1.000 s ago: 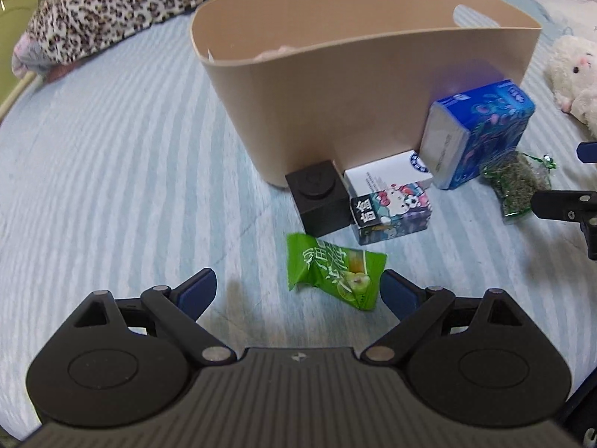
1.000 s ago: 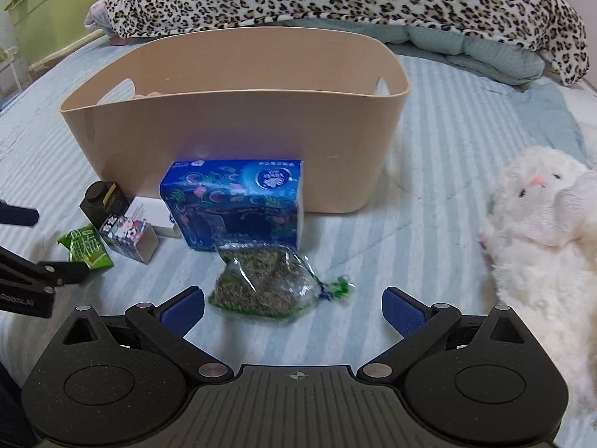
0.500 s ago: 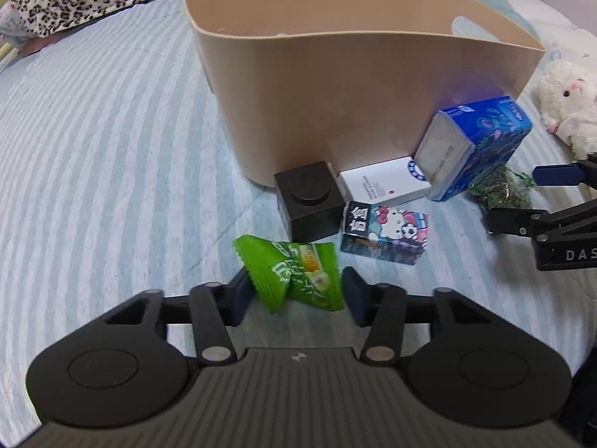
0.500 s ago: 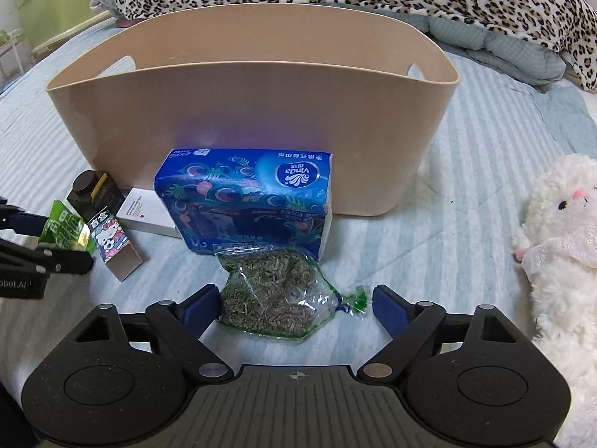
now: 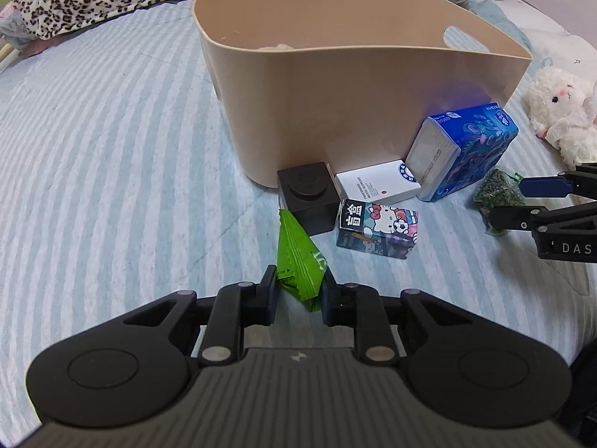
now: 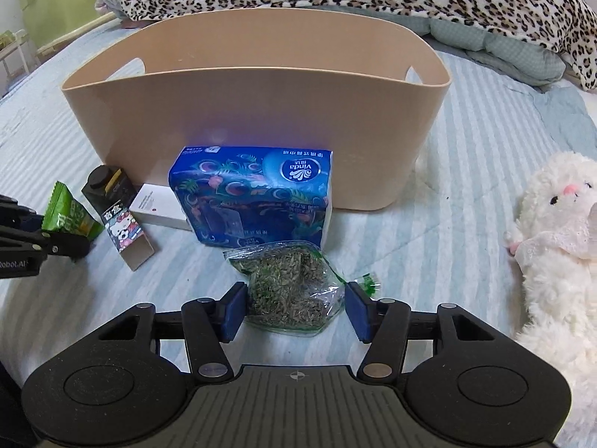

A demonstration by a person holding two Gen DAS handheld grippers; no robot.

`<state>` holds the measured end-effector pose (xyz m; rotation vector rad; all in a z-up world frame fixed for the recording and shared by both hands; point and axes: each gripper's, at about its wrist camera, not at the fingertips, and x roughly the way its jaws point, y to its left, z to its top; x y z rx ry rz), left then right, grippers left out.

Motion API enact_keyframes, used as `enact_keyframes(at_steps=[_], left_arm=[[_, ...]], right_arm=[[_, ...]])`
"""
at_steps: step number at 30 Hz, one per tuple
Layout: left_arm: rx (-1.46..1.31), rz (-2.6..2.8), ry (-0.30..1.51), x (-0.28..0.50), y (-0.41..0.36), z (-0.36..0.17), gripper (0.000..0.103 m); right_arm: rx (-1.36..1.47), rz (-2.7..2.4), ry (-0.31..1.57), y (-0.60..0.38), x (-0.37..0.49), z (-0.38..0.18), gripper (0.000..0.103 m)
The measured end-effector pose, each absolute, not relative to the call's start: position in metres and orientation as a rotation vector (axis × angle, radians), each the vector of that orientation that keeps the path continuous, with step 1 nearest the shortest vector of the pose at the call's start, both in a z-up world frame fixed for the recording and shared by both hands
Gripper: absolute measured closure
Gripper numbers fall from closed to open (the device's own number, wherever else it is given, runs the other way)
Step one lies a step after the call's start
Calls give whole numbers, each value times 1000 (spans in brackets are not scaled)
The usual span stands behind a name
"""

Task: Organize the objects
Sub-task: 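Grasp the green snack packet with the left tool while the right tool grasps the herb bag, then lift both packets over the basket and release them inside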

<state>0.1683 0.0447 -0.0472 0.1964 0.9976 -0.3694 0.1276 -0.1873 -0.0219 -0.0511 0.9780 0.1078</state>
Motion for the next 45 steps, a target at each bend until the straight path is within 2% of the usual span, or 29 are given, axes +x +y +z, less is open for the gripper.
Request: enact_keyframes(at_steps=[10, 19, 29, 36, 45], left_arm=[[195, -326, 873, 145, 41, -13, 79], [171, -318, 718, 133, 30, 34, 79], [186, -322, 580, 151, -7, 74, 79], [236, -278, 484, 192, -31, 71, 79], [233, -219, 604, 248, -45, 31, 79]], right_arm=[[-10, 96, 906, -197, 112, 4, 49], [69, 46, 712, -213, 95, 49, 49], [84, 24, 542, -213, 117, 97, 50], [70, 19, 486, -201, 149, 103, 50], [49, 5, 543, -189, 197, 72, 49]])
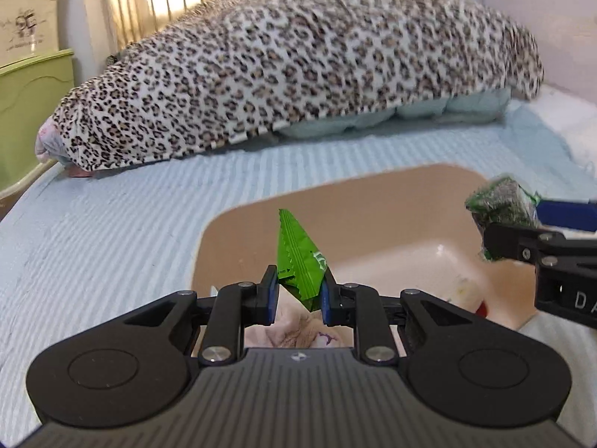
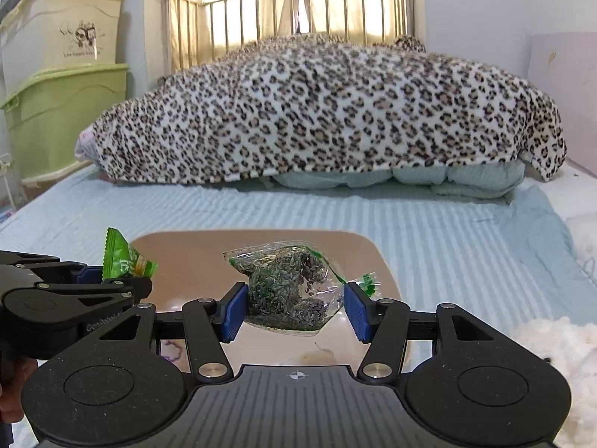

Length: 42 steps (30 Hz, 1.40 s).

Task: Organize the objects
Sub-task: 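Lift both packets over the basket and release them inside, then grasp the black cube with the left tool while the right tool grasps the blue tissue pack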

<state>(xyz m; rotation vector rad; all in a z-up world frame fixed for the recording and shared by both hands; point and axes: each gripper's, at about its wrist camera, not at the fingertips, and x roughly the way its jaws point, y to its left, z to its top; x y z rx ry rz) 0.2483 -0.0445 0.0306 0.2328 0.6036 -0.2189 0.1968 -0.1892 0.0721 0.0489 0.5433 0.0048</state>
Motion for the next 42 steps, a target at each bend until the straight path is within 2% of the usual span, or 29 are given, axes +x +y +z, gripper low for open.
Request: enact_keyframes(at_steps=[5, 11, 12, 13, 15, 22, 27, 33, 42], left_arm=[[251, -223, 690, 265, -43, 8, 79], [247, -223, 722, 263, -40, 6, 76], [246, -232, 723, 261, -39, 8, 63], [246, -236, 721, 258, -38, 11, 39], [242, -238, 706, 252, -36, 19, 25], [218, -243, 699, 227, -19, 46, 16], [190, -239, 709, 210, -3, 57, 15], [191, -223, 703, 183, 10, 64, 8], [273, -237, 801, 162, 12, 28, 7]], right_arm=[[40, -11, 606, -189, 215, 50, 49], [18, -13, 683, -185, 223, 32, 47], [13, -9, 692, -184, 224, 30, 43], [5, -12, 694, -183, 223, 30, 38], [-12, -18, 675, -181, 218, 32, 34], [-14, -14, 617, -182, 192, 55, 1], [4, 5, 634, -186, 173, 68, 0], [16, 32, 655, -186, 147, 79, 0], [-20, 52, 767, -178, 127, 60, 0]])
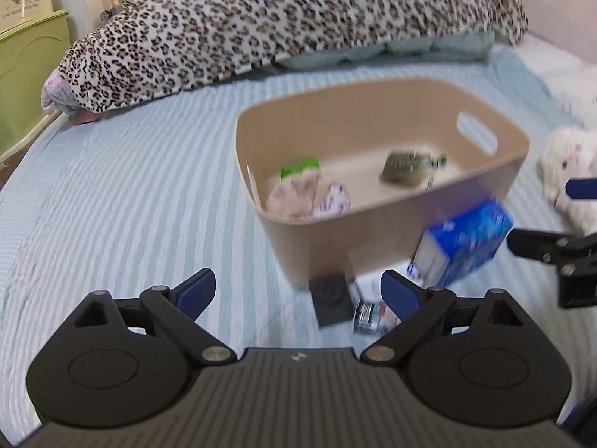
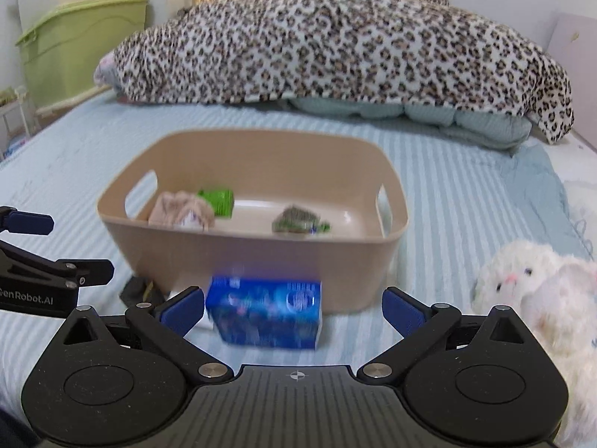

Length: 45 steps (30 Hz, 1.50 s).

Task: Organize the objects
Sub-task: 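Grasp the black cube with the left tool while the right tool grasps the blue tissue pack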

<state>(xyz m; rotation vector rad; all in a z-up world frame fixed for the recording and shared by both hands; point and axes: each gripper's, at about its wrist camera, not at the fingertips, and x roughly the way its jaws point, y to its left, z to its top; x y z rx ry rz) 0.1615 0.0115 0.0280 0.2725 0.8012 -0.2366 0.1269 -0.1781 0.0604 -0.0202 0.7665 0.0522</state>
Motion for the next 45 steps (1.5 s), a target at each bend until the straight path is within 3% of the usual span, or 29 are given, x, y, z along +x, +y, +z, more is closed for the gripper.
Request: enact_keyframes(at_steps=[26, 34, 42, 45], left_arm=[[266, -249, 917, 201, 12, -28, 8], [227, -292, 938, 207, 14, -33, 35], [199, -278, 935, 205, 17, -29, 39], [185, -285, 959, 207, 17, -32, 51]], right_arm=[[23, 86, 944, -165, 172, -10, 0], [86, 102, 953, -165, 179, -20, 0], [153, 107, 960, -163, 178, -22, 0], [174, 92, 960, -163, 182, -23, 0]])
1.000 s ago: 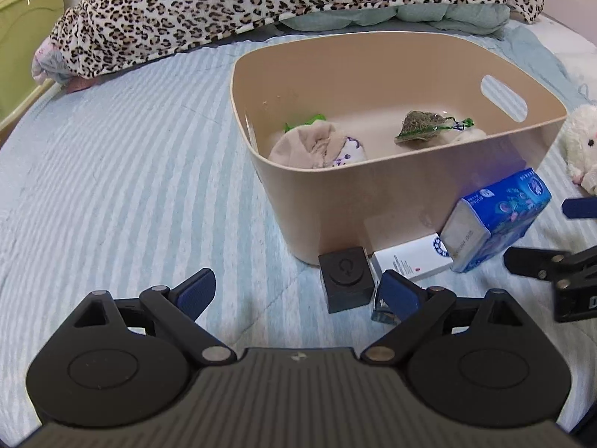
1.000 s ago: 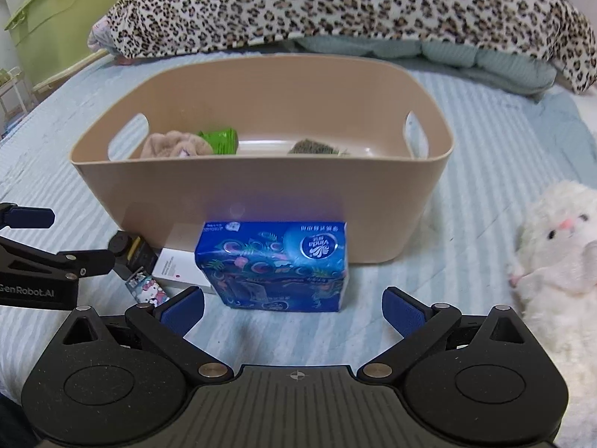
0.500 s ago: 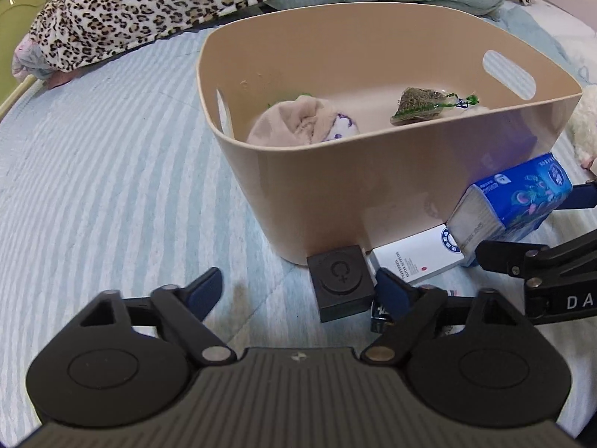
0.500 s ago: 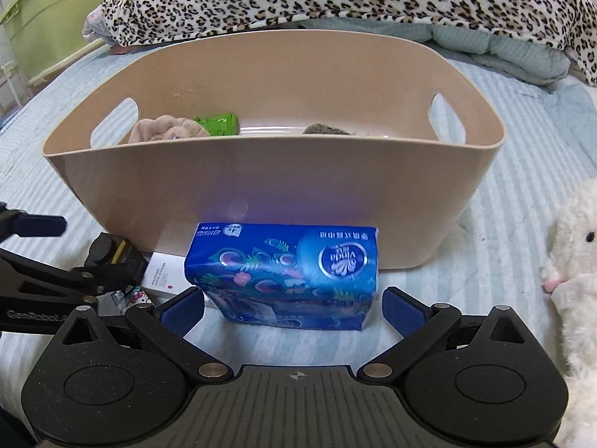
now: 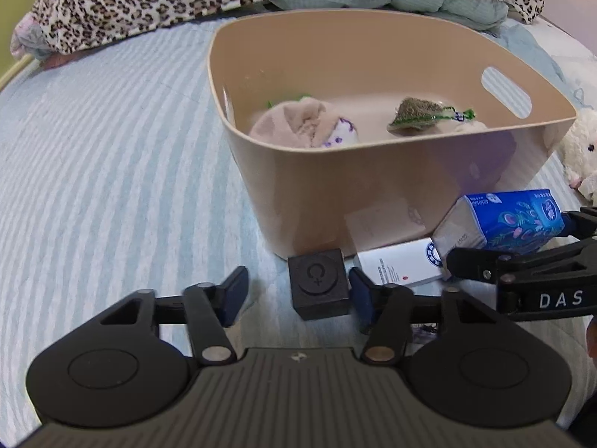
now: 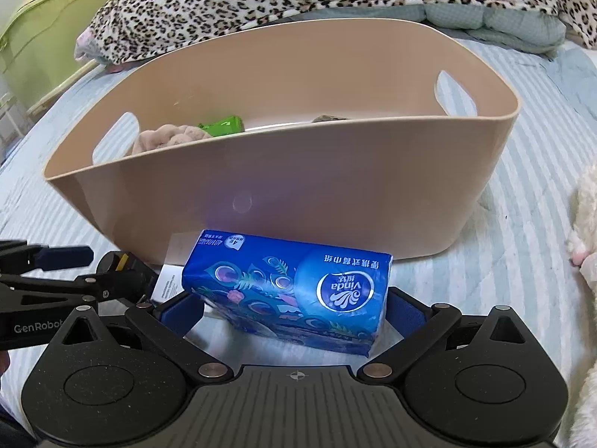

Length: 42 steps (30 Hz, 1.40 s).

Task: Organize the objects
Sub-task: 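Grasp the black cube with the left tool while the right tool grasps the blue tissue pack, then carry the cube and tissue pack into the basket and open both tools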

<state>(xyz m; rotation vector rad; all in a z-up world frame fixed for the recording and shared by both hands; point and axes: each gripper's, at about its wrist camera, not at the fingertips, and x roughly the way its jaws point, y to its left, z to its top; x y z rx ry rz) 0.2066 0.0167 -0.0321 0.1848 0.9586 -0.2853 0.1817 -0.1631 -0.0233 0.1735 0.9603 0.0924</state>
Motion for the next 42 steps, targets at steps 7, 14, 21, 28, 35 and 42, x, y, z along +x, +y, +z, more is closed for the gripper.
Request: enact_keyframes(at_steps=[7, 14, 21, 28, 35, 42], left_arm=[[208, -292, 969, 206, 14, -34, 69], [207, -279, 955, 200, 20, -25, 70], [213, -280, 850, 174, 23, 9, 69], [235, -291, 721, 155, 13, 44, 69], [196, -274, 582, 150, -1, 78, 70], [141, -232, 521, 183, -28, 90, 70]], right_arm=[[168, 92, 938, -164, 181, -20, 12], [141, 74, 904, -168, 174, -8, 14], [148, 70, 829, -182, 153, 18, 14], [209, 73, 688, -195, 124, 58, 14], [216, 43, 506, -200, 114, 87, 14], [234, -8, 370, -205, 130, 99, 14]])
